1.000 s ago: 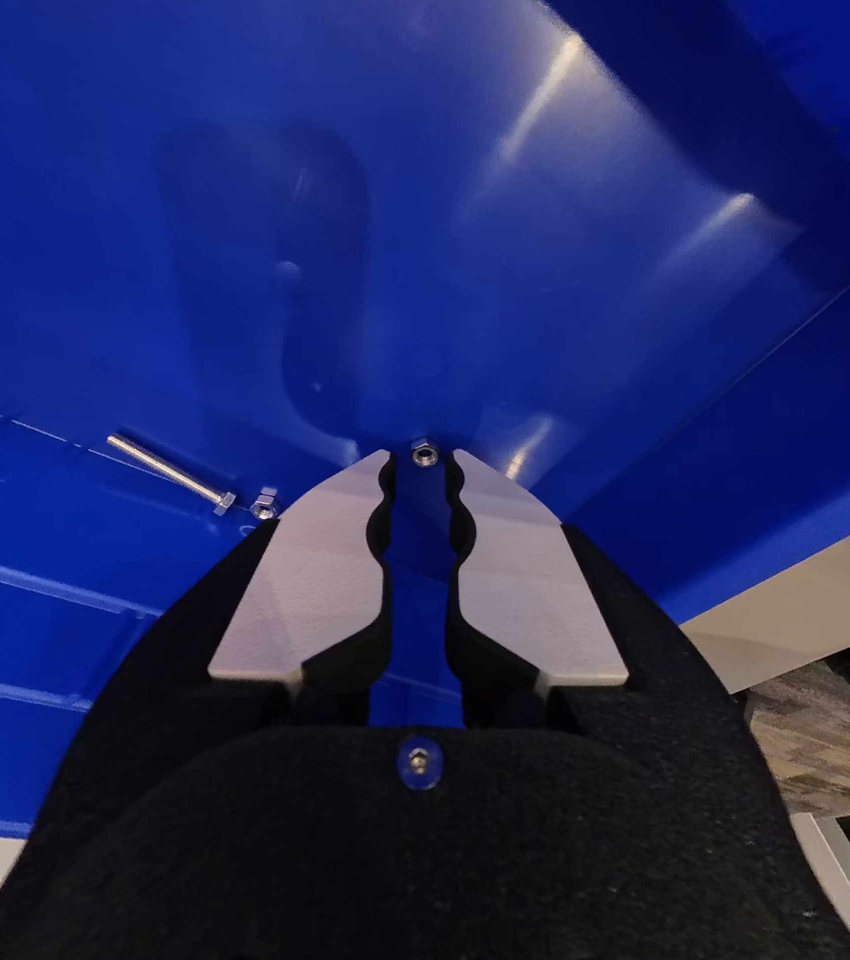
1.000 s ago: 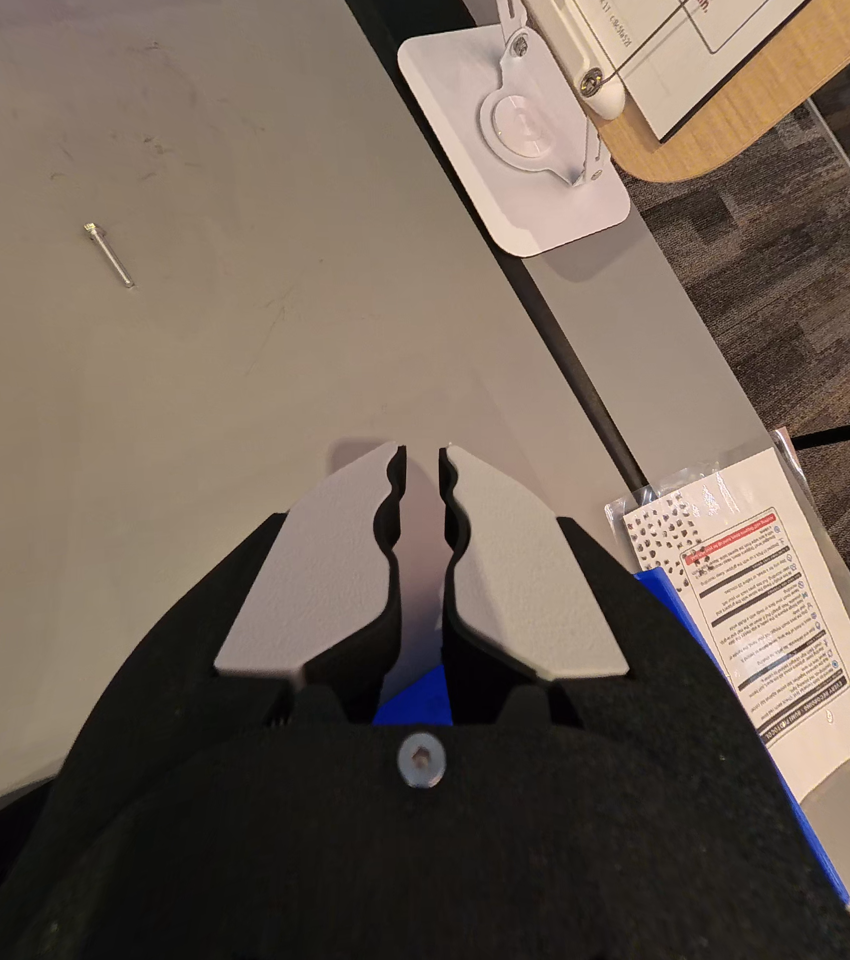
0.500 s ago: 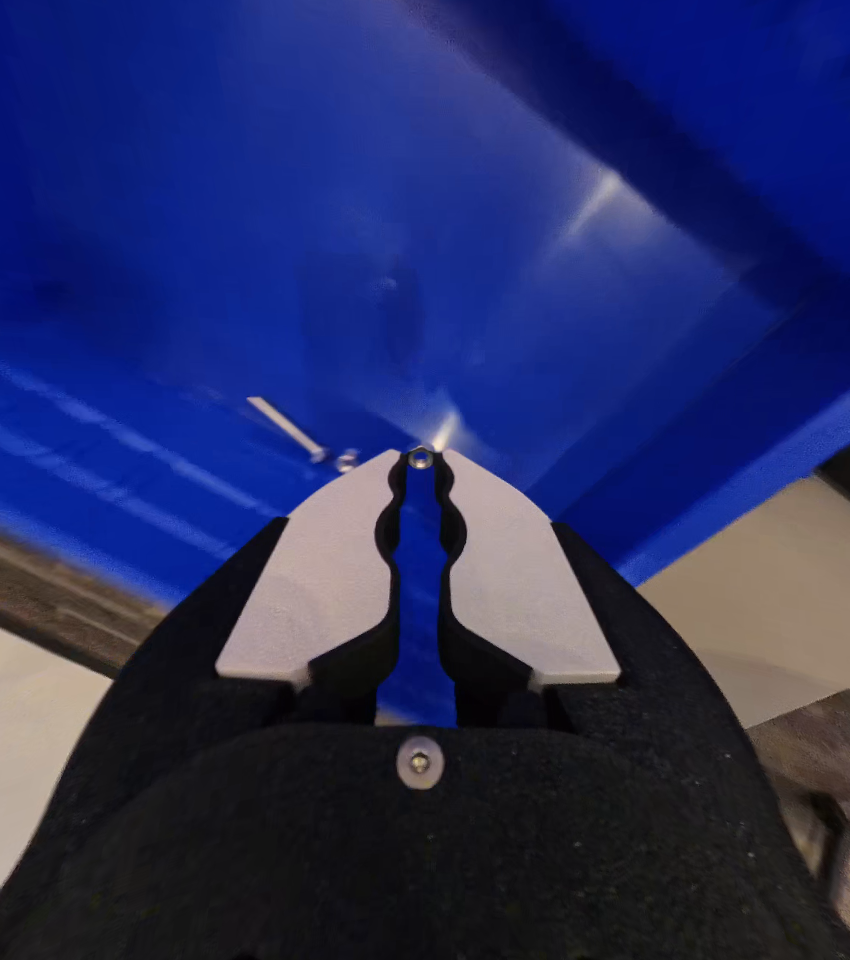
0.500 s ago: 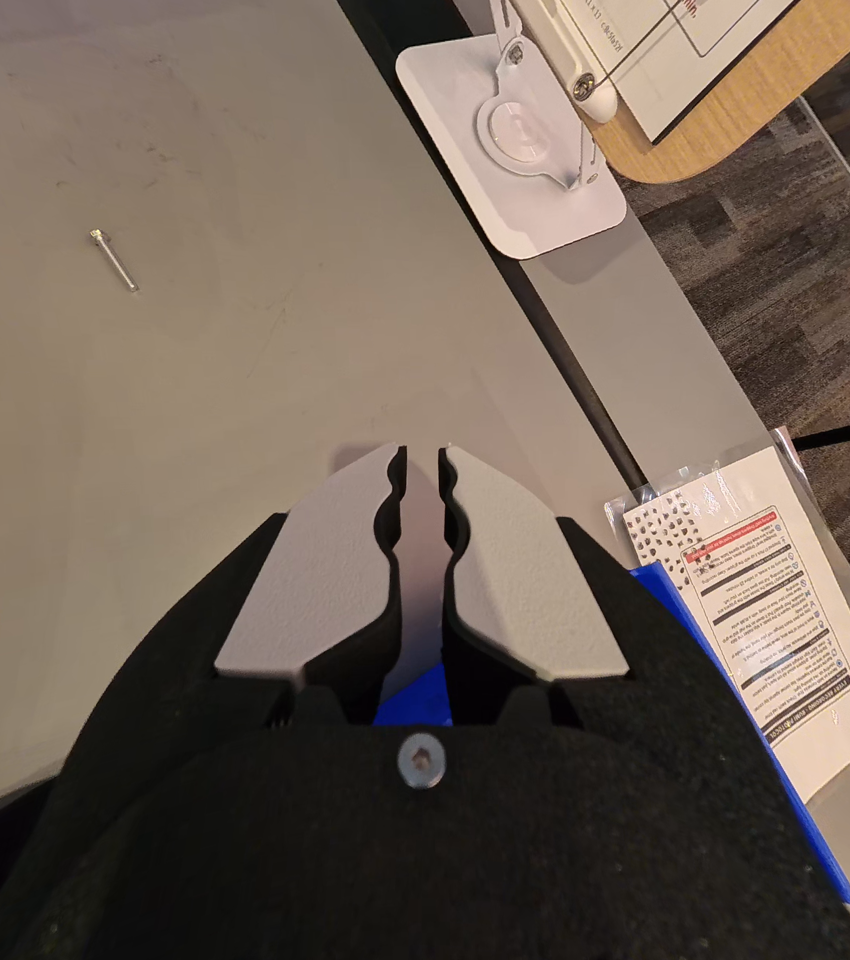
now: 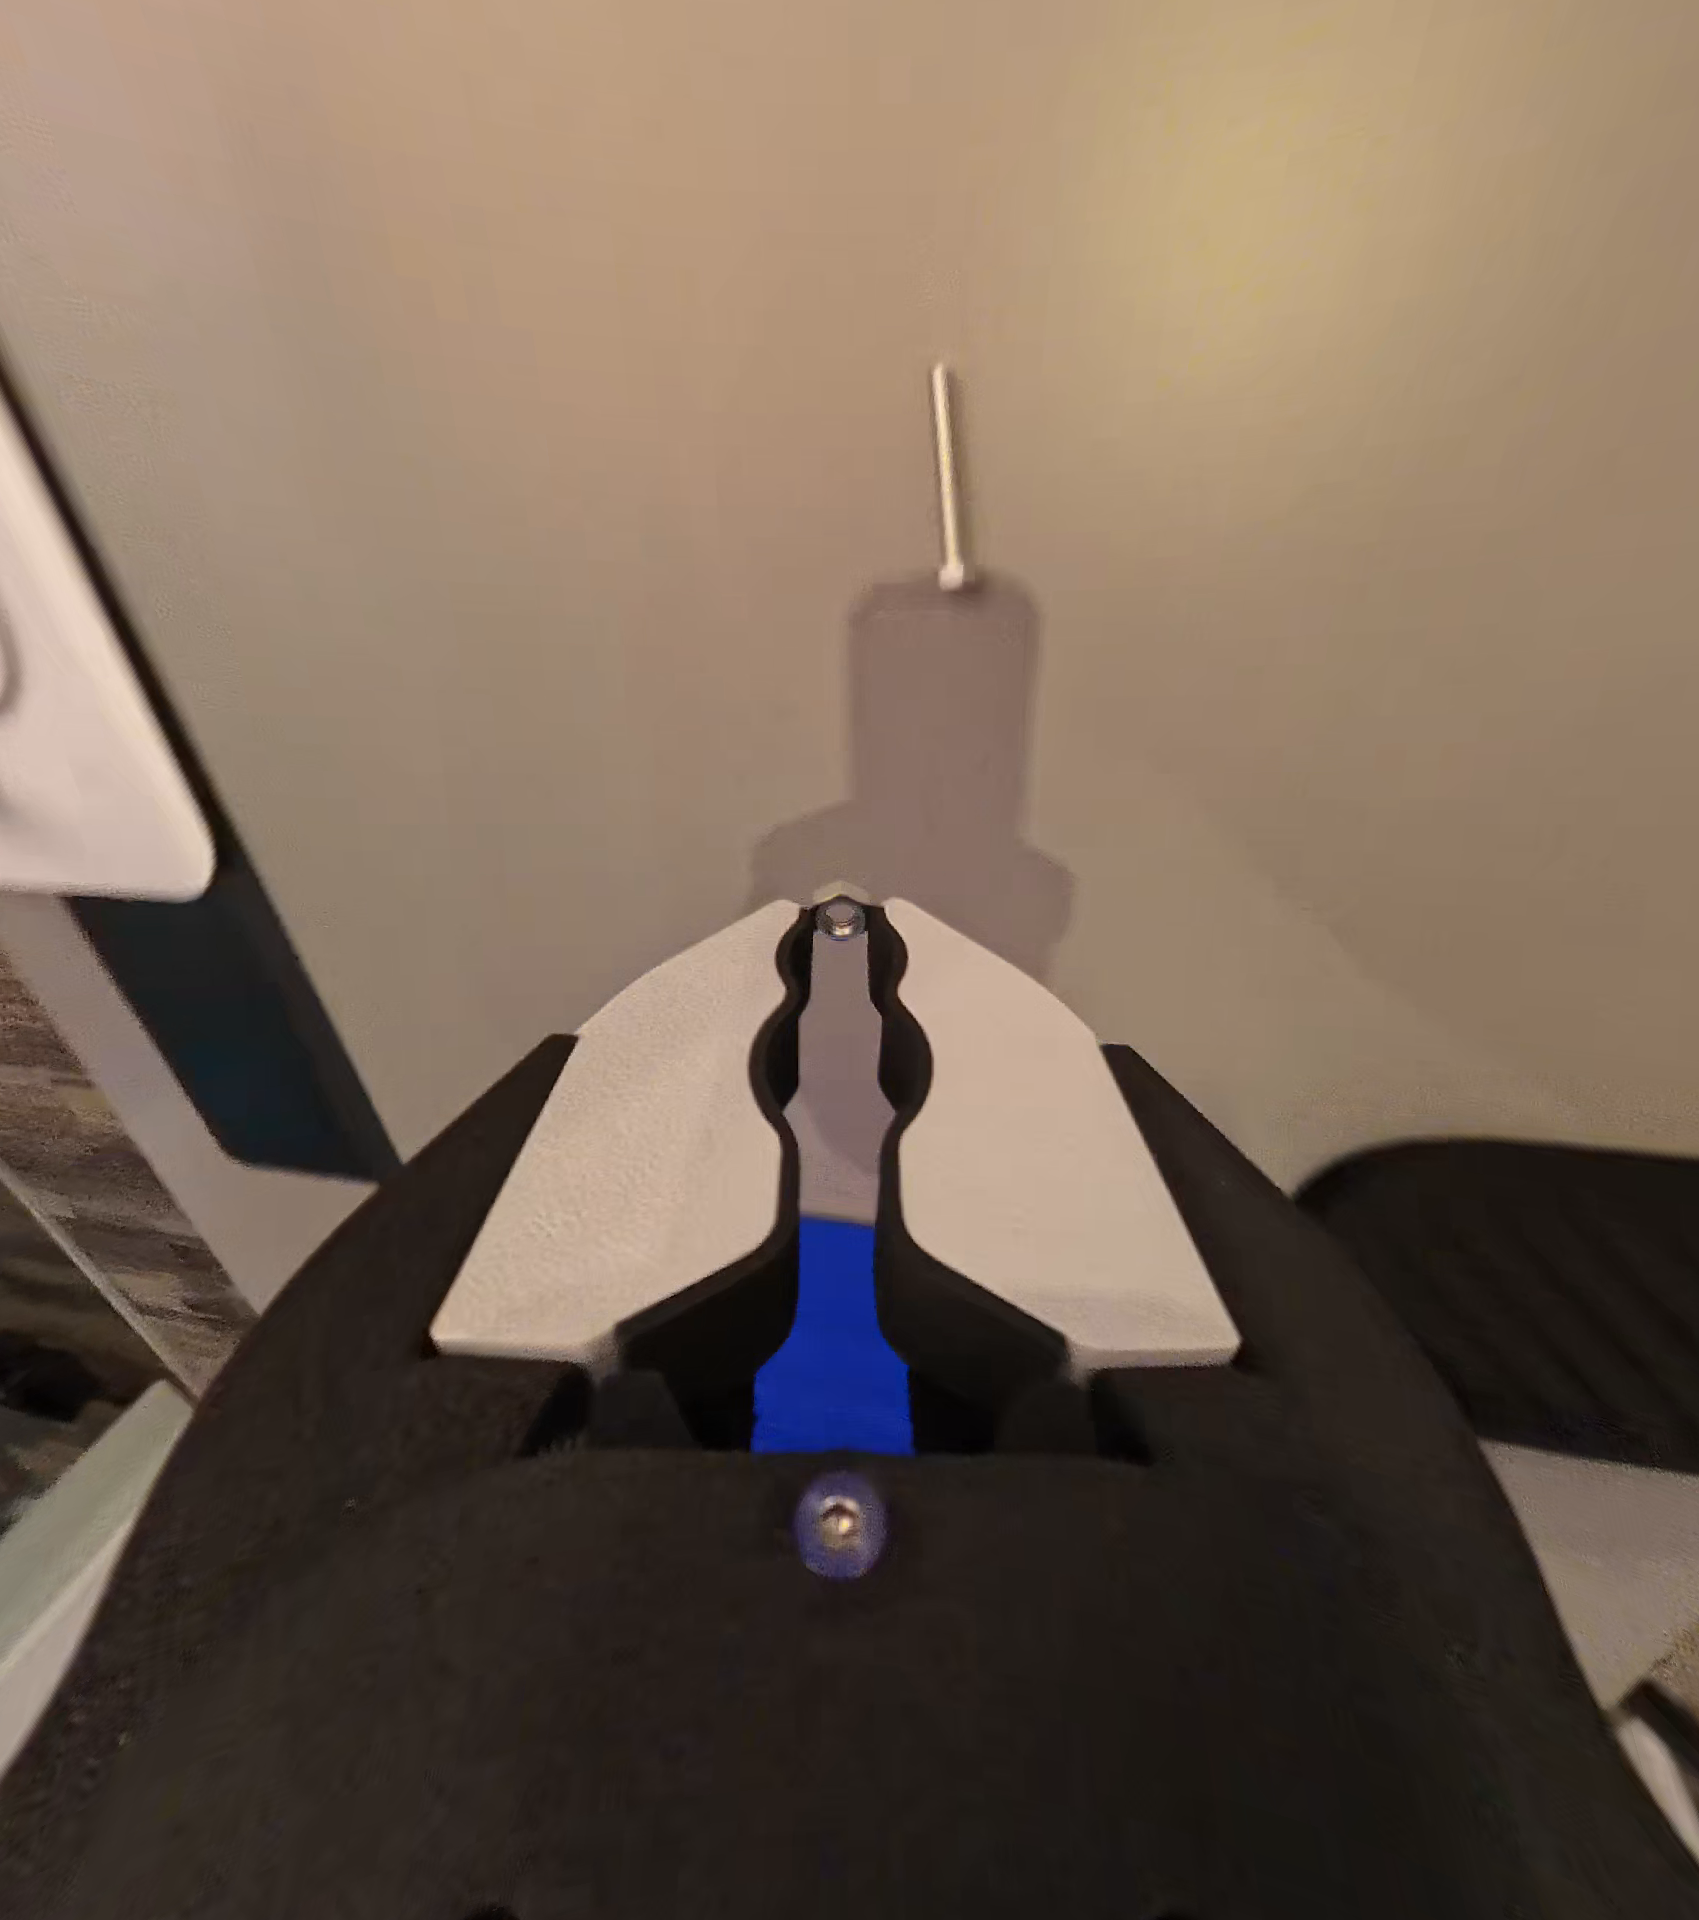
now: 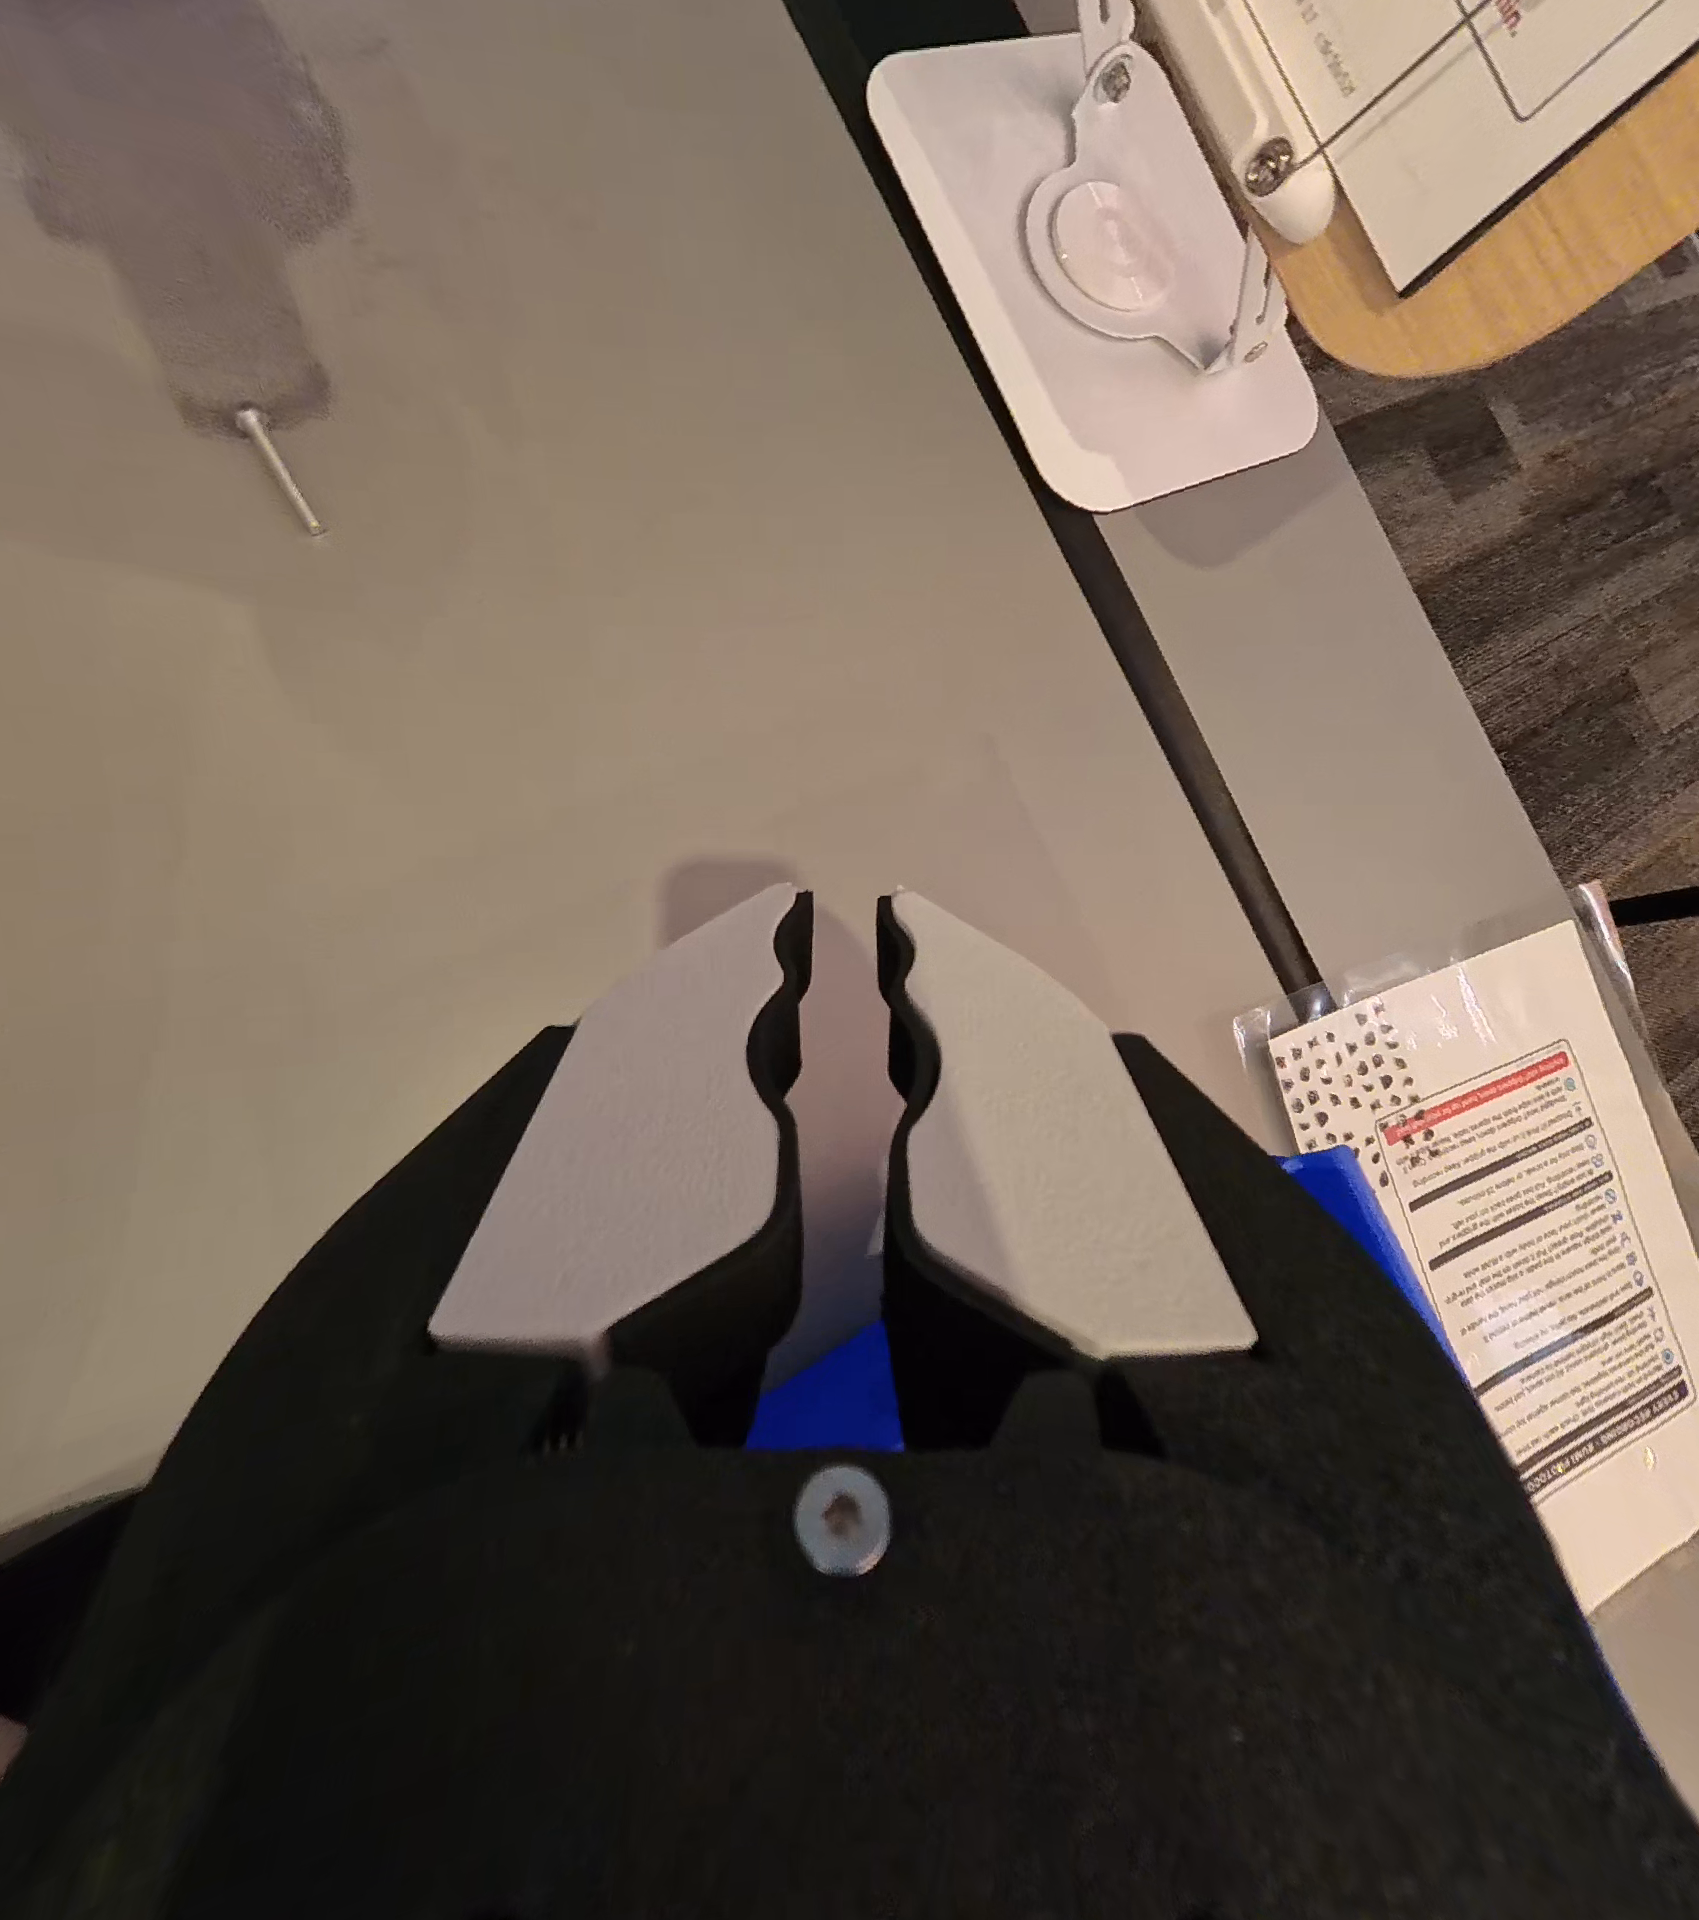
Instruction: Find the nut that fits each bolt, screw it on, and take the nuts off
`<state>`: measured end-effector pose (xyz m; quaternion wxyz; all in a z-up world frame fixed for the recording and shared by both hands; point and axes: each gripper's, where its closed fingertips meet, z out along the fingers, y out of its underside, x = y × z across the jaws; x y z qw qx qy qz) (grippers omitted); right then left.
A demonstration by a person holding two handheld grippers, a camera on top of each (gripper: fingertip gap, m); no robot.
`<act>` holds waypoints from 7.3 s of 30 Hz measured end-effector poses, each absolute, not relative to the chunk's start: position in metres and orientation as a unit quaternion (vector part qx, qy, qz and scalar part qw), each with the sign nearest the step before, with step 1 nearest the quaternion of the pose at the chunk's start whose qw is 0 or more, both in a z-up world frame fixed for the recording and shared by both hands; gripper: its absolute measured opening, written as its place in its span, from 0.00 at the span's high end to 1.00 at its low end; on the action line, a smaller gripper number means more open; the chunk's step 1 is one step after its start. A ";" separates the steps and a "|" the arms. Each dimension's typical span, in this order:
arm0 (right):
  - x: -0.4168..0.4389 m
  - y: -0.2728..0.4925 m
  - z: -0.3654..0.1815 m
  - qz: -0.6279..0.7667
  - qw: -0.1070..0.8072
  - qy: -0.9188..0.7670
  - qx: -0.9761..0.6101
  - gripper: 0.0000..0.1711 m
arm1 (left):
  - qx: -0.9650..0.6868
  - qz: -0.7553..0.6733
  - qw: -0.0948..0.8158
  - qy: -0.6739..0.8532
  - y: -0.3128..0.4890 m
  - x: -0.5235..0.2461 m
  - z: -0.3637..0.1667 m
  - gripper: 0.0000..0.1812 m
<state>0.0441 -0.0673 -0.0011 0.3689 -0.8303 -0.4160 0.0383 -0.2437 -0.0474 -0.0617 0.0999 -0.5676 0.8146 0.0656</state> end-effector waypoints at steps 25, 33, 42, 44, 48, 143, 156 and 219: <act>0.049 -0.068 -0.017 0.031 0.333 -0.428 -0.839 0.93 | -0.565 0.043 0.039 0.823 -0.036 -0.153 -0.155 0.94; 0.050 -0.068 -0.018 0.033 0.332 -0.427 -0.841 0.93 | -0.611 -0.084 0.148 0.773 -0.033 -0.155 -0.110 0.90; 0.044 -0.065 -0.020 0.039 0.333 -0.431 -0.838 0.93 | -0.650 -0.121 0.178 0.729 -0.054 -0.212 -0.131 0.89; 0.041 -0.064 -0.022 0.038 0.328 -0.435 -0.838 0.93 | -0.650 -0.119 0.169 0.731 -0.060 -0.210 -0.135 0.88; 0.040 -0.064 -0.029 0.033 0.313 -0.438 -0.842 0.93 | -0.643 -0.109 0.160 0.741 -0.067 -0.199 -0.138 0.88; -0.160 -0.060 0.011 0.519 0.406 -0.349 -0.666 0.97 | -0.617 -0.586 0.247 0.463 -0.078 -0.139 -0.013 0.97; -0.157 -0.055 0.008 0.535 0.400 -0.331 -0.667 0.97 | -0.620 -0.586 0.261 0.452 -0.074 -0.137 -0.015 0.97; -0.158 -0.041 -0.138 0.242 0.258 -0.679 -0.643 0.89 | -0.591 -0.395 0.476 0.517 -0.014 -0.201 0.016 0.98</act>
